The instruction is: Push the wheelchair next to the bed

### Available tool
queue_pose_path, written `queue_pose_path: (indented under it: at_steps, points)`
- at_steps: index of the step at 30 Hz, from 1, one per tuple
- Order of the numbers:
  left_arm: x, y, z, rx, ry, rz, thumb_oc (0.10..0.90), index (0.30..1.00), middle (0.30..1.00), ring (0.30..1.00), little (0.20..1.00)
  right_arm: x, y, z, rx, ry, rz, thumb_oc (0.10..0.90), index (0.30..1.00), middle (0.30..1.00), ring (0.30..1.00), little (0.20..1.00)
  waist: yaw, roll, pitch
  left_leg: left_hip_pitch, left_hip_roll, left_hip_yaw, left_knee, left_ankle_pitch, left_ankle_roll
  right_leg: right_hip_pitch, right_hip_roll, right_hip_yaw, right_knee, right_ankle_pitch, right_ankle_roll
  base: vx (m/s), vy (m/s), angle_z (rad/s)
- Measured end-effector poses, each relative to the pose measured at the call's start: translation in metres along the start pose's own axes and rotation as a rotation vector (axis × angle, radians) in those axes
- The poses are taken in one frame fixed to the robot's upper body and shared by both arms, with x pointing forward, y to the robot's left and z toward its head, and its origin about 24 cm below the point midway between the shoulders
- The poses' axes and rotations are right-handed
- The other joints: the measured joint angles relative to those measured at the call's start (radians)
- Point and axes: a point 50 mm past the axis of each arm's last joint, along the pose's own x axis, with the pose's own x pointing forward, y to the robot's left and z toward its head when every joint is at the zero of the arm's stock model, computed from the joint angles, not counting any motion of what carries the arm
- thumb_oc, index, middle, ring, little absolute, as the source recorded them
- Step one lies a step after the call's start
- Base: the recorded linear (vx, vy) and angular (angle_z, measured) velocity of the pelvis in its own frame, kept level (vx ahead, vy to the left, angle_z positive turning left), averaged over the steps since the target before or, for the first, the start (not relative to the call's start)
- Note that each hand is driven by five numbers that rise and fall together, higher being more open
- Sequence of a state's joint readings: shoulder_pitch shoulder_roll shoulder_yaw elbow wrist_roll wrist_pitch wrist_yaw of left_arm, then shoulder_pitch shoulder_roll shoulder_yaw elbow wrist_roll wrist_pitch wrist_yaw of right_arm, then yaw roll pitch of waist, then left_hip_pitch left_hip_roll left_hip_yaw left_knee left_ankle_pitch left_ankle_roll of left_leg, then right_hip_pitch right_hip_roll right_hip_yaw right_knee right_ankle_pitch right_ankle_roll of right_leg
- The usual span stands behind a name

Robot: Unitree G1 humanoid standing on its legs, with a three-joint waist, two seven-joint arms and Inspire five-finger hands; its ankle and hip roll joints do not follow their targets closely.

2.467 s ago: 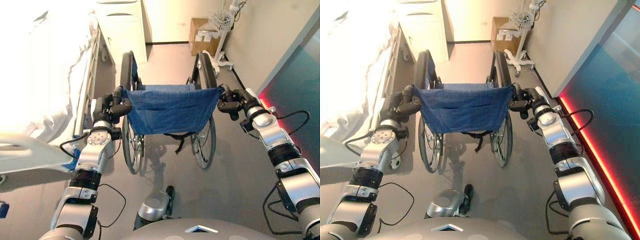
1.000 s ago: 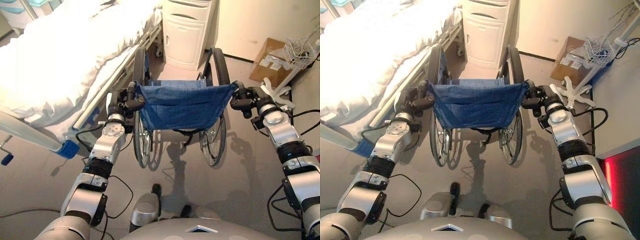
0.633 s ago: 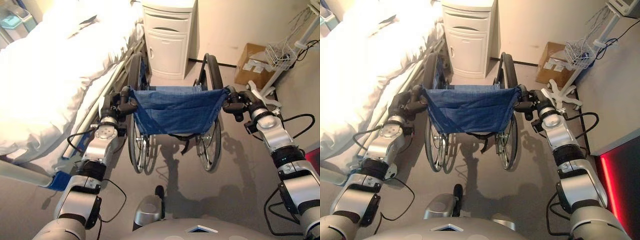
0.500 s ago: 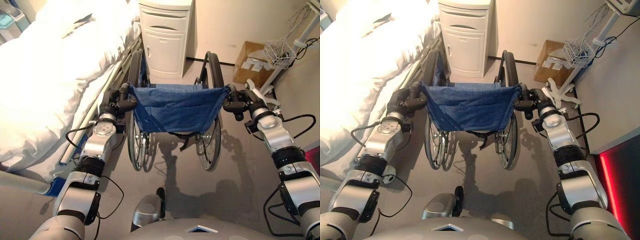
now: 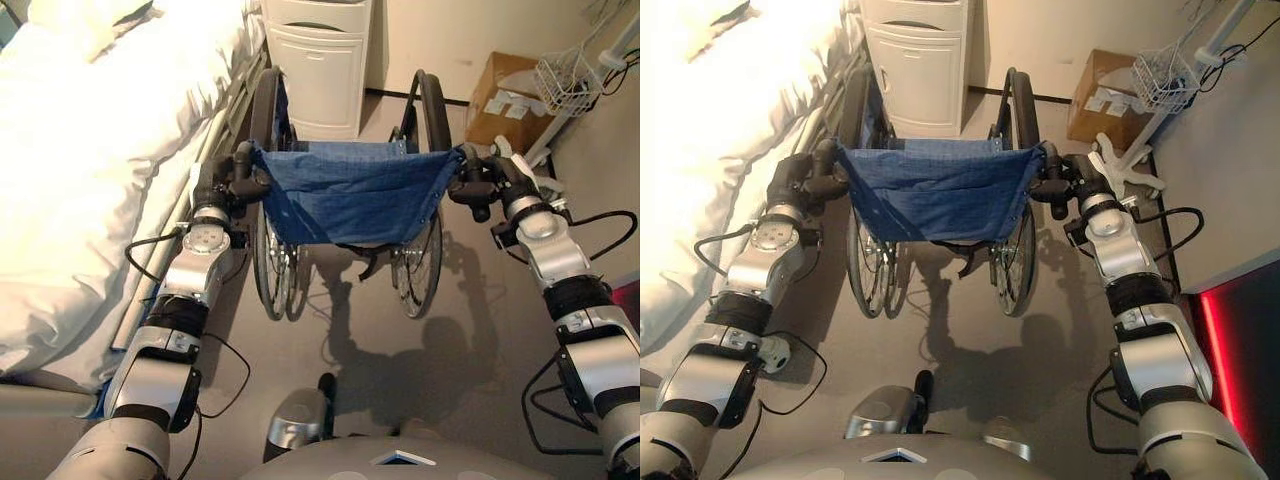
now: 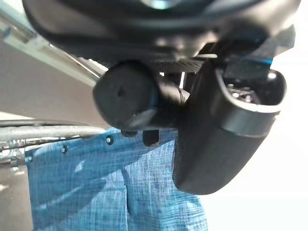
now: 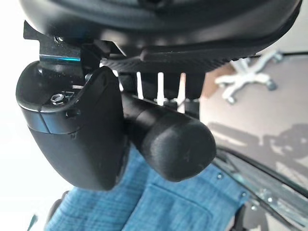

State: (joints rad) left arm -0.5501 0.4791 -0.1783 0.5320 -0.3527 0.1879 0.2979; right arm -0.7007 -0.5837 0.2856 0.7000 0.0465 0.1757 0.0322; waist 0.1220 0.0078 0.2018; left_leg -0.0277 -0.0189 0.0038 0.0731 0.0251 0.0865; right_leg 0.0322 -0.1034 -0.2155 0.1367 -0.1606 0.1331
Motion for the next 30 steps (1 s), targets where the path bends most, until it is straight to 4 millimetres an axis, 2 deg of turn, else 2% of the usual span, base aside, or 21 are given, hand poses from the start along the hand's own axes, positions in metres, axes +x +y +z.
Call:
queue_pose_path:
  at_steps: [1, 3, 4, 6, 7, 8, 9, 10, 11, 12, 13, 14, 16, 18, 19, 21, 23, 24, 25, 26, 30]
  points:
    - [0.000, 0.000, 0.000, -0.001, -0.004, 0.003, 0.400, 0.300, 0.300, 0.300, 0.300, 0.000, -0.001, 0.001, 0.000, -0.004, -0.002, 0.400, 0.300, 0.300, 0.300, 0.300, -0.012, 0.001, 0.003, -0.004, 0.001, -0.021, 0.000, 0.000, 0.000, -0.021, 0.010, 0.019, -0.003, 0.022, 0.005, 0.23, -0.226, 0.94]
    - [0.000, 0.003, 0.003, -0.001, -0.014, 0.007, 0.400, 0.300, 0.300, 0.300, 0.300, 0.000, -0.002, 0.005, 0.000, -0.017, -0.004, 0.400, 0.300, 0.300, 0.300, 0.300, -0.048, -0.012, 0.012, -0.018, 0.002, -0.058, -0.005, 0.003, -0.016, -0.030, 0.012, 0.016, -0.060, 0.129, -0.002, 0.21, -0.215, 1.04]
    - [0.000, 0.001, 0.004, -0.011, -0.017, 0.004, 0.400, 0.300, 0.300, 0.300, 0.300, 0.000, -0.004, 0.003, 0.001, -0.008, -0.011, 0.400, 0.300, 0.300, 0.300, 0.300, -0.065, -0.032, 0.015, -0.010, -0.002, -0.022, 0.007, -0.004, -0.026, -0.003, 0.008, -0.028, -0.088, 0.134, -0.037, 0.20, -0.189, 0.92]
    - [-0.002, -0.012, 0.001, -0.034, -0.009, -0.014, 0.400, 0.300, 0.300, 0.300, 0.300, -0.002, -0.013, -0.003, -0.020, 0.018, -0.029, 0.400, 0.300, 0.300, 0.300, 0.300, -0.088, -0.056, 0.030, -0.018, -0.034, 0.095, 0.148, -0.033, -0.032, 0.026, -0.027, -0.084, -0.055, 0.116, -0.046, 0.26, -0.211, 0.96]
    - [-0.004, -0.018, 0.001, -0.045, -0.007, -0.023, 0.400, 0.300, 0.300, 0.300, 0.300, -0.003, -0.018, -0.006, -0.030, 0.031, -0.036, 0.400, 0.300, 0.300, 0.300, 0.300, -0.096, -0.041, 0.025, -0.008, -0.034, 0.100, 0.131, -0.046, -0.028, 0.027, -0.019, -0.085, -0.034, 0.097, -0.048, 0.24, -0.182, 1.18]
    - [-0.006, -0.029, 0.002, -0.068, -0.009, -0.048, 0.400, 0.300, 0.300, 0.300, 0.300, -0.007, -0.029, -0.012, -0.045, 0.048, -0.059, 0.400, 0.300, 0.300, 0.300, 0.300, -0.110, -0.020, 0.022, -0.003, -0.020, 0.062, 0.109, -0.064, -0.021, 0.020, 0.008, -0.067, 0.021, 0.054, -0.052, 0.18, -0.110, 0.98]
    - [-0.005, -0.034, 0.010, -0.077, -0.031, -0.062, 0.400, 0.300, 0.300, 0.300, 0.300, -0.008, -0.034, -0.014, -0.048, 0.058, -0.070, 0.400, 0.300, 0.300, 0.300, 0.300, -0.114, -0.025, 0.023, -0.004, -0.023, 0.049, 0.096, -0.066, -0.017, 0.008, 0.012, -0.055, 0.045, 0.037, -0.055, 0.22, -0.114, 1.05]
    - [-0.005, -0.040, 0.018, -0.078, -0.057, -0.078, 0.400, 0.300, 0.300, 0.300, 0.300, -0.009, -0.041, -0.016, -0.044, 0.075, -0.089, 0.400, 0.300, 0.300, 0.300, 0.300, -0.114, -0.039, 0.027, -0.017, -0.023, 0.019, 0.081, -0.053, -0.030, -0.019, 0.019, -0.039, 0.085, 0.011, -0.073, 0.22, -0.095, 0.82]
    - [-0.005, -0.045, 0.021, -0.079, -0.061, -0.084, 0.400, 0.300, 0.300, 0.300, 0.300, -0.009, -0.044, -0.018, -0.041, 0.086, -0.097, 0.400, 0.300, 0.300, 0.300, 0.300, -0.122, -0.047, 0.023, -0.014, -0.023, 0.003, 0.044, -0.035, -0.069, -0.023, 0.021, -0.043, 0.085, 0.004, -0.083, 0.21, -0.099, 0.67]
    - [-0.005, -0.045, 0.020, -0.081, -0.058, -0.078, 0.400, 0.300, 0.300, 0.300, 0.300, -0.009, -0.044, -0.016, -0.042, 0.082, -0.096, 0.400, 0.300, 0.300, 0.300, 0.300, -0.125, -0.046, 0.023, -0.001, -0.015, 0.010, 0.011, -0.028, -0.105, -0.018, 0.022, -0.053, 0.080, 0.003, -0.087, 0.16, -0.080, 0.43]
    - [-0.006, -0.044, 0.018, -0.081, -0.052, -0.070, 0.400, 0.300, 0.300, 0.300, 0.300, -0.008, -0.043, -0.014, -0.042, 0.073, -0.091, 0.400, 0.300, 0.300, 0.300, 0.300, -0.131, -0.052, 0.023, -0.002, -0.001, 0.066, 0.058, -0.061, -0.120, -0.010, -0.006, -0.080, 0.063, 0.010, -0.089, 0.11, -0.035, 0.22]
    - [-0.006, -0.043, 0.012, -0.073, -0.027, -0.061, 0.400, 0.300, 0.300, 0.300, 0.300, -0.008, -0.040, -0.014, -0.043, 0.071, -0.081, 0.400, 0.300, 0.300, 0.300, 0.300, -0.136, -0.063, 0.029, -0.015, 0.015, 0.144, 0.190, -0.074, -0.104, 0.019, -0.031, -0.111, 0.058, 0.009, -0.091, 0.11, 0.001, 0.15]
    - [-0.007, -0.042, 0.001, -0.063, 0.004, -0.056, 0.400, 0.300, 0.300, 0.300, 0.300, -0.007, -0.035, -0.015, -0.055, 0.077, -0.064, 0.400, 0.300, 0.300, 0.300, 0.300, -0.137, -0.062, 0.029, 0.010, 0.060, 0.165, 0.229, -0.082, -0.110, 0.052, -0.034, -0.133, 0.041, 0.009, -0.092, 0.17, 0.113, 0.11]
    - [-0.007, -0.042, -0.001, -0.058, 0.012, -0.055, 0.400, 0.300, 0.300, 0.300, 0.300, -0.006, -0.030, -0.017, -0.045, 0.082, -0.054, 0.400, 0.300, 0.300, 0.300, 0.300, -0.140, -0.055, 0.030, 0.001, 0.097, 0.138, 0.224, -0.068, -0.139, 0.076, -0.026, -0.122, 0.020, 0.000, -0.105, 0.20, 0.177, 0.09]
    - [-0.008, -0.042, -0.004, -0.053, 0.020, -0.055, 0.400, 0.300, 0.300, 0.300, 0.300, -0.006, -0.027, -0.021, -0.042, 0.103, -0.052, 0.400, 0.300, 0.300, 0.300, 0.300, -0.133, -0.067, 0.029, -0.003, 0.107, 0.122, 0.157, -0.059, -0.174, 0.109, -0.018, -0.109, -0.023, 0.018, -0.102, 0.15, 0.126, -0.07]
    - [-0.010, -0.041, -0.009, -0.052, 0.030, -0.056, 0.400, 0.300, 0.300, 0.300, 0.300, -0.007, -0.025, -0.025, -0.043, 0.110, -0.046, 0.400, 0.300, 0.300, 0.300, 0.300, -0.117, -0.050, 0.031, -0.024, 0.136, 0.100, 0.097, -0.041, -0.192, 0.135, -0.008, -0.101, -0.045, 0.030, -0.096, 0.17, 0.170, -0.42]
    - [-0.013, -0.040, -0.019, -0.047, 0.056, -0.056, 0.400, 0.300, 0.300, 0.300, 0.300, -0.008, -0.022, -0.028, -0.049, 0.112, -0.037, 0.400, 0.300, 0.300, 0.300, 0.300, -0.097, -0.023, 0.023, -0.015, 0.138, 0.116, 0.078, -0.038, -0.187, 0.147, -0.010, -0.099, -0.057, 0.039, -0.075, 0.14, 0.160, -0.73]
    - [-0.016, -0.040, -0.026, -0.045, 0.074, -0.059, 0.400, 0.300, 0.300, 0.300, 0.300, -0.010, -0.020, -0.029, -0.062, 0.106, -0.033, 0.400, 0.300, 0.300, 0.300, 0.300, -0.094, 0.004, 0.008, -0.011, 0.135, 0.111, 0.064, -0.010, -0.155, 0.154, 0.000, -0.105, -0.067, 0.042, -0.058, 0.14, 0.137, -0.56]
    - [-0.018, -0.040, -0.031, -0.045, 0.091, -0.066, 0.400, 0.300, 0.300, 0.300, 0.300, -0.012, -0.021, -0.030, -0.076, 0.104, -0.034, 0.400, 0.300, 0.300, 0.300, 0.300, -0.102, 0.049, -0.014, 0.001, 0.135, 0.104, 0.036, 0.050, -0.149, 0.156, 0.022, -0.100, -0.065, 0.039, -0.042, 0.12, 0.120, -0.40]
    - [-0.018, -0.039, -0.031, -0.044, 0.094, -0.069, 0.400, 0.300, 0.300, 0.300, 0.300, -0.013, -0.018, -0.032, -0.070, 0.104, -0.028, 0.400, 0.300, 0.300, 0.300, 0.300, -0.105, 0.053, -0.022, 0.015, 0.127, 0.102, 0.017, 0.061, -0.123, 0.158, 0.021, -0.095, -0.062, 0.037, -0.036, 0.12, 0.126, -0.21]
    - [-0.009, -0.030, -0.020, -0.024, 0.073, -0.065, 0.400, 0.300, 0.300, 0.300, 0.300, -0.013, -0.012, -0.032, -0.060, 0.096, -0.017, 0.400, 0.300, 0.300, 0.300, 0.300, -0.144, 0.008, -0.034, 0.044, 0.077, 0.088, -0.086, 0.102, -0.101, 0.144, -0.017, -0.073, -0.066, 0.039, -0.012, 0.11, 0.125, 0.02]
